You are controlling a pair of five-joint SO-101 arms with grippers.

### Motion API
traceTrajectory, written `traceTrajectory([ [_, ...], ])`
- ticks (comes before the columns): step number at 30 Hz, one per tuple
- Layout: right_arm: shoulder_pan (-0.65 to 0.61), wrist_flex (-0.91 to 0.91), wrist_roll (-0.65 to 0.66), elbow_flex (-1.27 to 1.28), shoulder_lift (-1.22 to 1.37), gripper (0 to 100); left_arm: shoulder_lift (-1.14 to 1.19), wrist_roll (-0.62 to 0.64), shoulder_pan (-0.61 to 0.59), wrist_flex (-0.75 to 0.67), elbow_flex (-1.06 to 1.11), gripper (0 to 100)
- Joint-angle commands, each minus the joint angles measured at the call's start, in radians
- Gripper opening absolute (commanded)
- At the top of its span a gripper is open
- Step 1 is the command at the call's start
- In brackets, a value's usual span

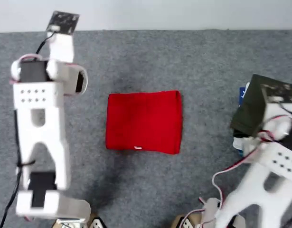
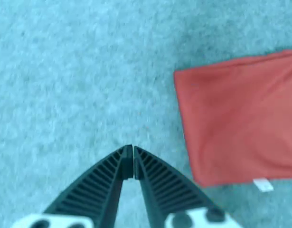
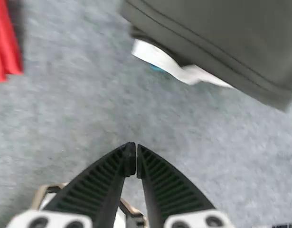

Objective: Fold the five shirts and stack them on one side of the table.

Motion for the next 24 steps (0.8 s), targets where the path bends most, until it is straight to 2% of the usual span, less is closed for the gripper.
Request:
traceTrajectory([
  [1, -0.162, 0.035, -0.100, -0.008, -0.013, 1.7, -0.198, 0.006, -0.041, 0.020, 0.131, 1],
  [4, -0.306, -0.002, -0.158, 0.009, -0.012, 5.8, -0.311, -0.002, -0.092, 0.020, 0.231, 1],
  [9, -0.460, -0.137, -0.296, 0.091, -0.012, 24.0, -0.480, -0.138, -0.169, 0.021, 0.375, 1],
  [11, -0.522, -0.188, -0.345, 0.118, -0.012, 28.4, -0.529, -0.180, -0.207, 0.020, 0.423, 1],
  [17, -0.733, -0.346, -0.404, 0.215, 0.019, 29.2, -0.597, -0.252, -0.316, 0.020, 0.541, 2],
  [21, -0.786, -0.421, -0.408, 0.198, 0.153, 29.3, -0.603, -0.258, -0.348, 0.020, 0.570, 2],
  [24, -0.816, -0.464, -0.460, 0.133, 0.291, 29.3, -0.603, -0.253, -0.350, 0.018, 0.602, 2],
])
